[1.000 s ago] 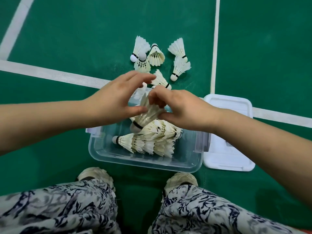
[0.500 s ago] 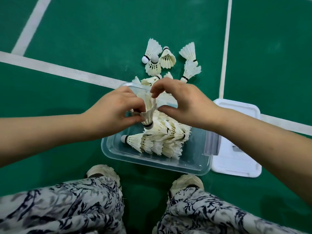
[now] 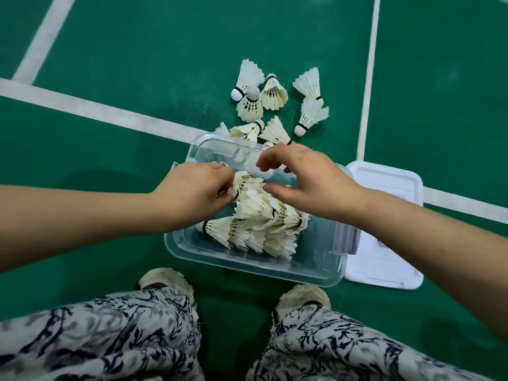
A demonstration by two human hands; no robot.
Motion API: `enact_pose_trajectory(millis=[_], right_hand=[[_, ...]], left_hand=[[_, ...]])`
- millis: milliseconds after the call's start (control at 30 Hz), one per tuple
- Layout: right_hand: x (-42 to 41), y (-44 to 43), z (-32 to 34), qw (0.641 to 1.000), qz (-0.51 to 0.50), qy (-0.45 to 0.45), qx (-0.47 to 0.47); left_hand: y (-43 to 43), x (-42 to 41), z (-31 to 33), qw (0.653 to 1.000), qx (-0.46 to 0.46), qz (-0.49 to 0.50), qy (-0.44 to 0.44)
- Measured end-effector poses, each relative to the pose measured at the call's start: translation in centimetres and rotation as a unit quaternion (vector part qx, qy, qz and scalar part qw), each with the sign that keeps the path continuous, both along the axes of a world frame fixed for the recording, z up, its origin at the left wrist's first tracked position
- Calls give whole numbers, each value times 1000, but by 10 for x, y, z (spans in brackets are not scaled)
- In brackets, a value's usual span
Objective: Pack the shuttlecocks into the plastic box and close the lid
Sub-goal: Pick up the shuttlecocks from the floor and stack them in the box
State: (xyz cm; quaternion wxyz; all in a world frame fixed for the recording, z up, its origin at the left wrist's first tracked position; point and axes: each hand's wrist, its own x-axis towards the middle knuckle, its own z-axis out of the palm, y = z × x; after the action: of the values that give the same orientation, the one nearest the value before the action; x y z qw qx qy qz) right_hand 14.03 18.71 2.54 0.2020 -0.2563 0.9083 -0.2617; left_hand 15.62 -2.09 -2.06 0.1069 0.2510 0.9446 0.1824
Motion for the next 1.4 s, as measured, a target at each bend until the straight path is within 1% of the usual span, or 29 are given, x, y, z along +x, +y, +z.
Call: enact_pose_trajectory(millis=[100,167,233,267,300,367,400,533,600,667,700,767,867,967,1033,1067,1100,1167,1233,1333,1400], right_hand=[[2,4,-3,1000,1,0,-2],[3,6,-5,1000,3,0,0],[4,9,-7,1000,3,2,3],[4,10,-7,1000,1,3,3],[3,11,-8,1000,0,5,4],[2,13,-9,1000,-3,9,8],[2,15,-9,1000,-6,11,11],[1,20,-13,999,-25,25,19],[0,23,-15,998,-44,33,21],[-3,28,-15,997,-65,42,25],[-5,30,-16,996,-76,44,27],[-11,35,-18,993,-100,48,32],[-21,40,-21,989,-137,44,29],[-27,43,-25,988,-150,22,36],[-27,44,-28,989,-144,-6,43],[-26,43,-29,989,-139,-21,45],[-25,43,-30,989,-137,-34,47],[-23,42,-31,988,-136,-50,47],[-21,41,-31,988,-141,-58,38],[-20,40,-31,986,-149,-62,31],[-19,39,-31,986,-155,-61,32]], left_hand=[[9,-4,-5,997,-29,6,-66],[16,-8,-6,993,-16,32,-110],[24,-10,-7,983,4,80,-164],[26,-8,-9,973,15,114,-199],[28,-5,-13,956,34,156,-245],[27,4,-21,903,91,240,-344],[26,7,-24,885,107,265,-369],[26,4,-26,873,75,275,-397],[28,0,-23,877,31,269,-398],[30,-2,-18,892,-9,259,-371],[31,-3,-13,899,-12,256,-356],[32,-5,-2,921,8,234,-311],[35,-12,21,962,68,165,-205],[36,-32,39,983,104,119,-94],[34,-58,39,990,94,101,-41],[32,-74,36,993,68,92,-32],[31,-90,30,995,32,88,-41],[28,-118,17,990,-42,93,-98],[27,-136,4,980,-87,102,-145],[30,-146,-15,970,-117,89,-191],[31,-148,-24,956,-92,111,-255]])
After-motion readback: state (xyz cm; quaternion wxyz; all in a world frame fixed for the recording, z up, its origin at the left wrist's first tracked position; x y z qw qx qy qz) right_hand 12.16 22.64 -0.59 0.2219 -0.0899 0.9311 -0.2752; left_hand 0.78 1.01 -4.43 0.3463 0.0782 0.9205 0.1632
